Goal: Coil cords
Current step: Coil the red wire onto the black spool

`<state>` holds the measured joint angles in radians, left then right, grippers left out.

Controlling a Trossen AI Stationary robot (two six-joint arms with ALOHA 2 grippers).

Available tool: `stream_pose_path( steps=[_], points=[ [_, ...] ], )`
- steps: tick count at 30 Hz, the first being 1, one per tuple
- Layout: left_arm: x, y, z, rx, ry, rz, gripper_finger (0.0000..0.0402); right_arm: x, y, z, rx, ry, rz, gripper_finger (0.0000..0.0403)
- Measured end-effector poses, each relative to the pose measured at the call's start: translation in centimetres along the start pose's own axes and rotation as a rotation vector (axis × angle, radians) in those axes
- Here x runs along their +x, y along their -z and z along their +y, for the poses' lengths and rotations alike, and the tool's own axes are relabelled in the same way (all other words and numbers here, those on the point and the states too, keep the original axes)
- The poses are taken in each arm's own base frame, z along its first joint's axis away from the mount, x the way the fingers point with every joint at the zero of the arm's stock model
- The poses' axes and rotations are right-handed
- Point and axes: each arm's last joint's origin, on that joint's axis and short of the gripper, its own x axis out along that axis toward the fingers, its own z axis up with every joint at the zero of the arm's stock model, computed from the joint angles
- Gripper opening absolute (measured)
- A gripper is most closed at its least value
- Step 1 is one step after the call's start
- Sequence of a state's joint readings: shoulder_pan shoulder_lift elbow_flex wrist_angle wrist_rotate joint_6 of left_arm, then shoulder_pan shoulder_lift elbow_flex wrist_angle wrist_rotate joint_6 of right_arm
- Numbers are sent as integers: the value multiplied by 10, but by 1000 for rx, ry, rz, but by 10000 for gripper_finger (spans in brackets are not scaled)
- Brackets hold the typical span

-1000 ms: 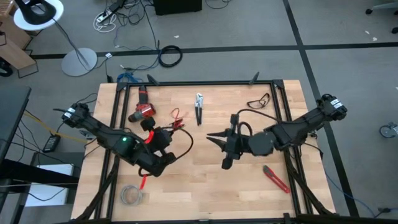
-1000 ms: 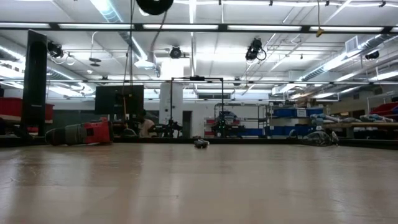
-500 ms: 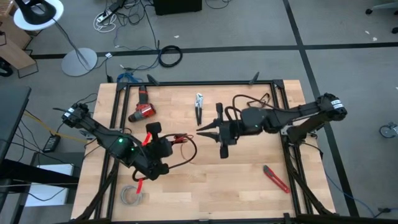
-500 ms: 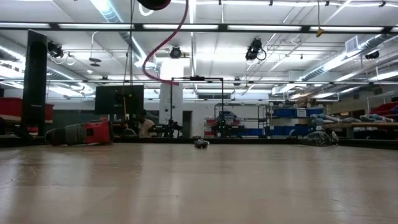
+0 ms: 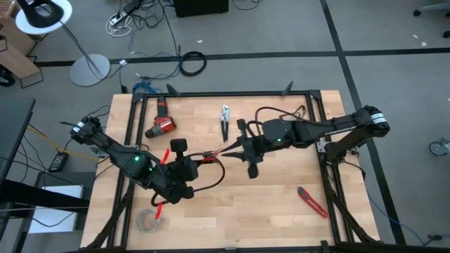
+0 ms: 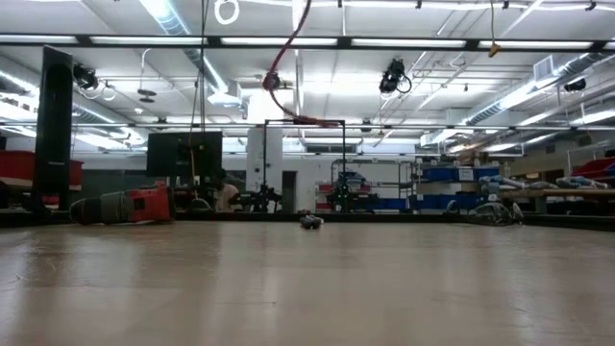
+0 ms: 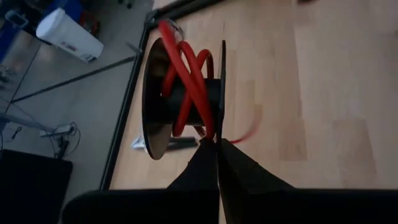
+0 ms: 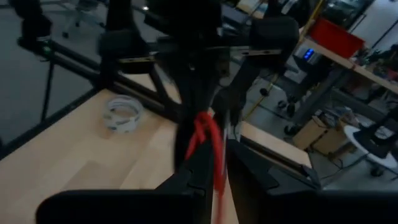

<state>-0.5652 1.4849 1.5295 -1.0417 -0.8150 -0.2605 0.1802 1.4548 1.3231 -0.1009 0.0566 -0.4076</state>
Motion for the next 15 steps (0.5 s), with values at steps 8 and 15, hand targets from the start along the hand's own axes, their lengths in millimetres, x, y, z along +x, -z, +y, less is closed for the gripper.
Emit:
stream_pose_path(
  steps=[8,15],
  points=[
    [0,-2,-1,-7,3,-12,0,9,6,-1,4,43,30,43],
    [-1,-6,-2,0,-17,-58,0,11,10,1,47,28,67,43]
  ],
)
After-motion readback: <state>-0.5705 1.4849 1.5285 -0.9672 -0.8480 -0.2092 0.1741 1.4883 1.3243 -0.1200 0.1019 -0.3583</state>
